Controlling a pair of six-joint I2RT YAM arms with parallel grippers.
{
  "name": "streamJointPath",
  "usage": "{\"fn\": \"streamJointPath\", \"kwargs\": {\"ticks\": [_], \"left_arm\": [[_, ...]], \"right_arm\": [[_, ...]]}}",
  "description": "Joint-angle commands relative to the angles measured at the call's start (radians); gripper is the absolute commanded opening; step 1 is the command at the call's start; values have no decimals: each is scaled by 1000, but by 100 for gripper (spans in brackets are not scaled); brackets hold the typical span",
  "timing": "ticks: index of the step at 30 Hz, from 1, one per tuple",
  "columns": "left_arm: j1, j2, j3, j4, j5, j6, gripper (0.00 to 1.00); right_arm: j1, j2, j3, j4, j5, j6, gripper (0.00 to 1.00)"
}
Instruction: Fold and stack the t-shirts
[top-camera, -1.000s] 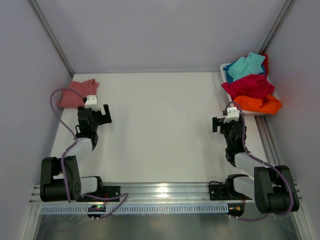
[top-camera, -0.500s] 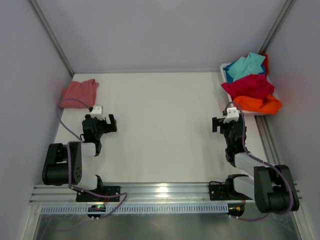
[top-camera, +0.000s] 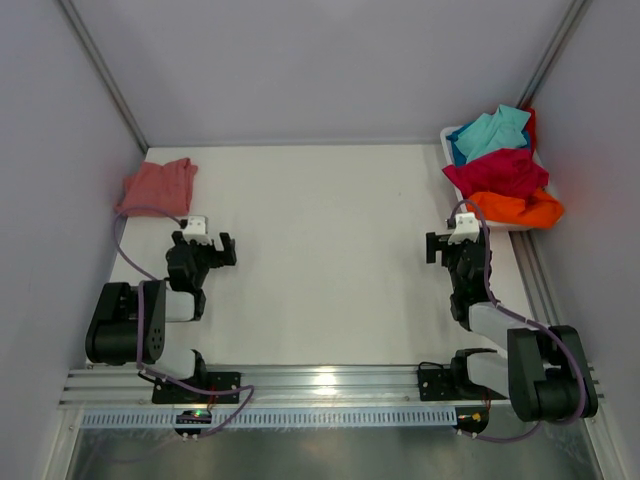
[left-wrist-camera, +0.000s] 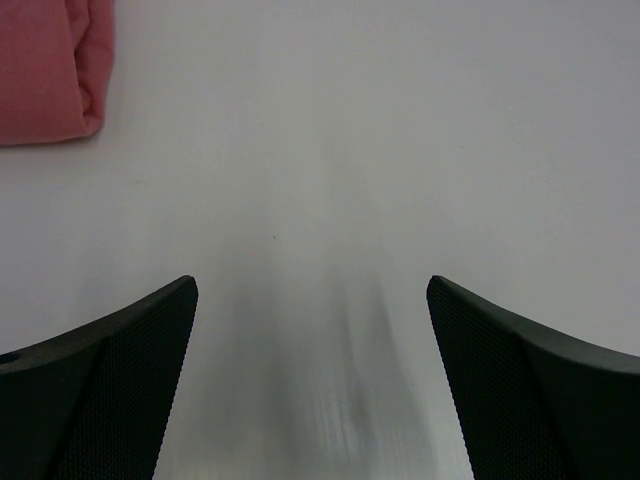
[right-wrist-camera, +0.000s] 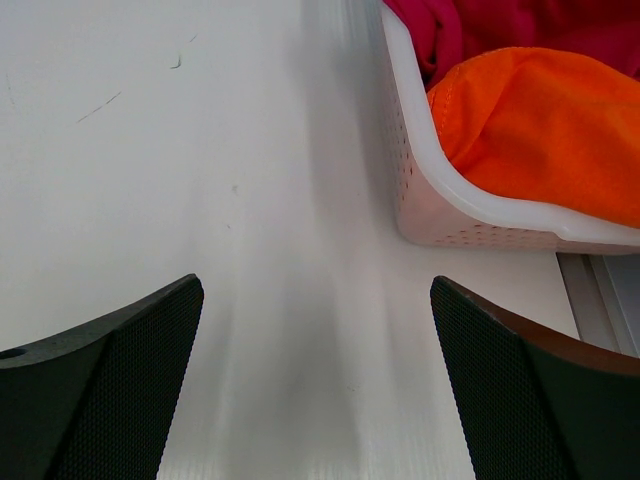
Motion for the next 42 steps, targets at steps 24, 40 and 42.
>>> {"fn": "streamJointPath", "kwargs": {"ticks": [24, 40, 42], "left_arm": [[-2, -8, 32, 53, -1, 12, 99], [-3, -8, 33, 53, -2, 12, 99], [-2, -6, 33, 55, -2, 12, 99]], "right_arm": [[-24, -65, -48, 173, -70, 88, 99], [-4, 195, -182, 673, -220, 66, 99], [-4, 196, -182, 670, -222, 65, 99]]}}
